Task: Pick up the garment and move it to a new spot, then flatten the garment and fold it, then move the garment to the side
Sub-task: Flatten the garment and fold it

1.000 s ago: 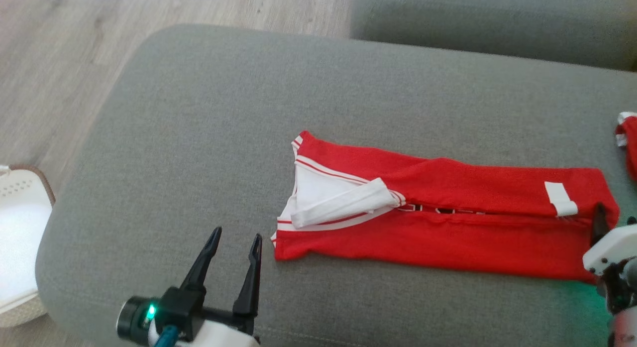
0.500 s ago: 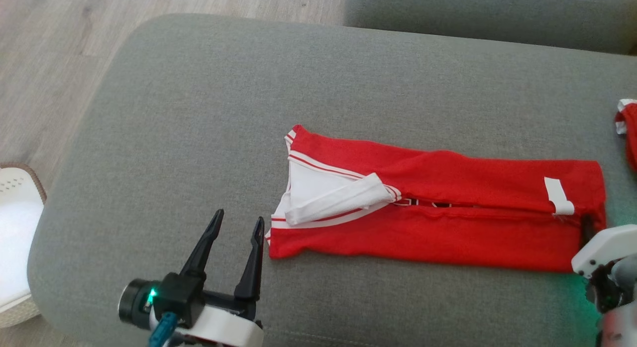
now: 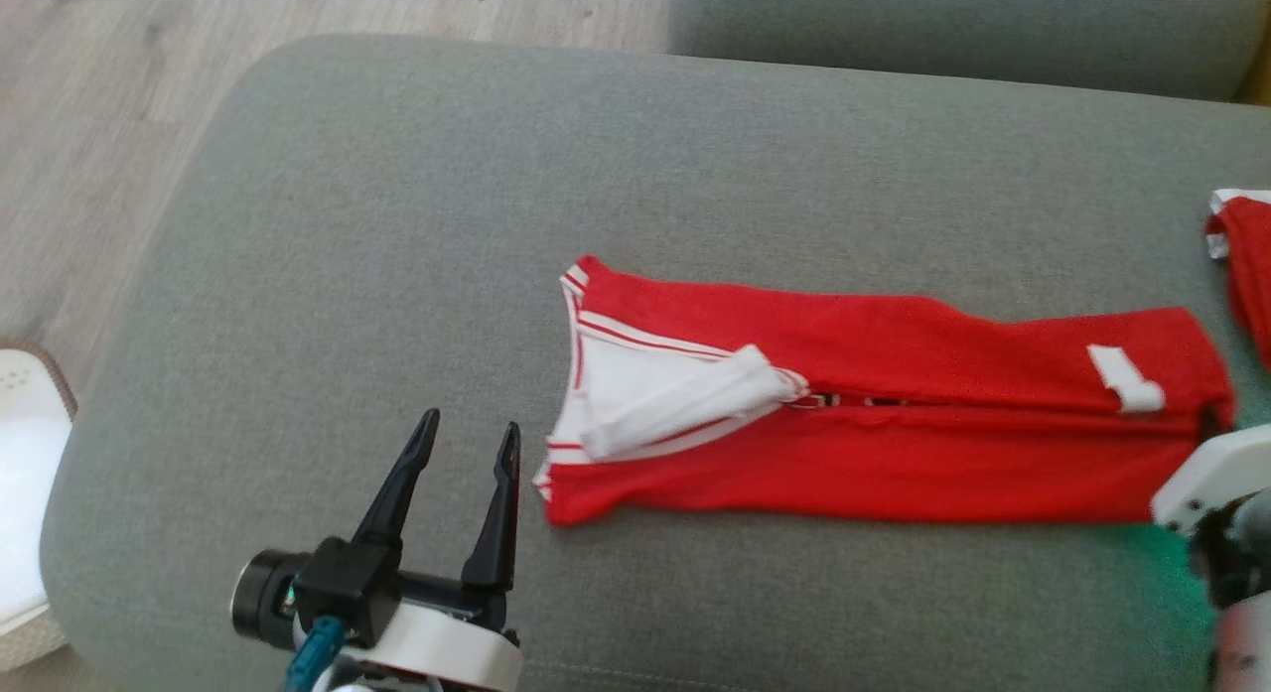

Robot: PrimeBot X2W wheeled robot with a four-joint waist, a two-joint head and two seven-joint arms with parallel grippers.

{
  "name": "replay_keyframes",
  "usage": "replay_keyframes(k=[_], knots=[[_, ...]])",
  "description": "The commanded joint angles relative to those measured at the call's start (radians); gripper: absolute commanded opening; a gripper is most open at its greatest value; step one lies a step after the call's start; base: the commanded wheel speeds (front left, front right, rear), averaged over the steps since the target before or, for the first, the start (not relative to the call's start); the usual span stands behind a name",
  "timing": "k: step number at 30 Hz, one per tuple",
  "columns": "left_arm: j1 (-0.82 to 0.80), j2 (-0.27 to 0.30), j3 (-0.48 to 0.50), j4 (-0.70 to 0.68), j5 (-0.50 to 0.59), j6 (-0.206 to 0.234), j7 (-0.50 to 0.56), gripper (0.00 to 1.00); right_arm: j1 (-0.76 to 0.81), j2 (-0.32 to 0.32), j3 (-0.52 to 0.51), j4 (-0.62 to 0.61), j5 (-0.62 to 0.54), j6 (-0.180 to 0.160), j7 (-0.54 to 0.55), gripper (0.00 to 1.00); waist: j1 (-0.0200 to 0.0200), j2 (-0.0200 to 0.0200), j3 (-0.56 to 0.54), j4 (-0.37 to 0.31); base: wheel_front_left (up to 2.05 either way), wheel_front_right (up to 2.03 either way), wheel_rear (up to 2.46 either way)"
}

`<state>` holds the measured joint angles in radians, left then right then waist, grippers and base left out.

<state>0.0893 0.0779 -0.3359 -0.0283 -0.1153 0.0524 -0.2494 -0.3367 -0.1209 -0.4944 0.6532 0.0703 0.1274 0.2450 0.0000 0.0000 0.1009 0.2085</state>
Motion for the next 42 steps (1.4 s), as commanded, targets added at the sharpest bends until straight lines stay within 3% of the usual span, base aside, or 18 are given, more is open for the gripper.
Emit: replay_keyframes(k=[1,5,9,18,25,31,42], knots=[[-0.039,-0.011,0.042,-0.031,0.012,-0.004,-0.012,1.00,-0.015,-0.044,0.021,-0.051,0.005,0.003,-0.013,0.00,0.0000,0.0000,-0.005,-0.007,0.00,0.00,0.00],[-0.035,-0.015,0.054,-0.031,0.016,-0.009,-0.012,1.00,-0.001,-0.094,0.028,-0.110,0.024,0.003,0.011,0.00,0.0000,0.0000,-0.019,-0.028,0.00,0.00,0.00],[-0.025,-0.019,0.063,-0.027,0.019,-0.012,-0.012,1.00,0.021,-0.096,0.050,-0.208,0.061,0.003,0.056,0.00,0.0000,0.0000,-0.037,-0.050,0.00,0.00,0.00],[-0.008,-0.024,0.051,-0.007,0.020,-0.024,-0.012,1.00,0.074,0.005,0.195,-0.464,0.162,0.003,0.129,0.00,0.0000,0.0000,-0.096,-0.055,0.00,0.00,0.00],[0.001,-0.026,0.040,-0.001,0.015,-0.029,-0.012,1.00,0.085,0.057,0.302,-0.553,0.206,0.003,0.159,0.00,0.0000,0.0000,-0.123,-0.003,0.00,0.00,0.00],[0.008,-0.027,0.026,0.007,0.011,-0.029,-0.012,1.00,0.093,0.070,0.413,-0.550,0.279,0.003,0.156,0.00,0.0000,0.0000,-0.136,0.076,0.00,0.00,0.00],[-0.006,-0.028,0.003,0.019,-0.004,-0.029,-0.012,1.00,0.042,0.070,0.624,-0.374,0.396,0.003,0.089,0.00,0.0000,0.0000,-0.120,0.207,0.00,0.00,0.00]])
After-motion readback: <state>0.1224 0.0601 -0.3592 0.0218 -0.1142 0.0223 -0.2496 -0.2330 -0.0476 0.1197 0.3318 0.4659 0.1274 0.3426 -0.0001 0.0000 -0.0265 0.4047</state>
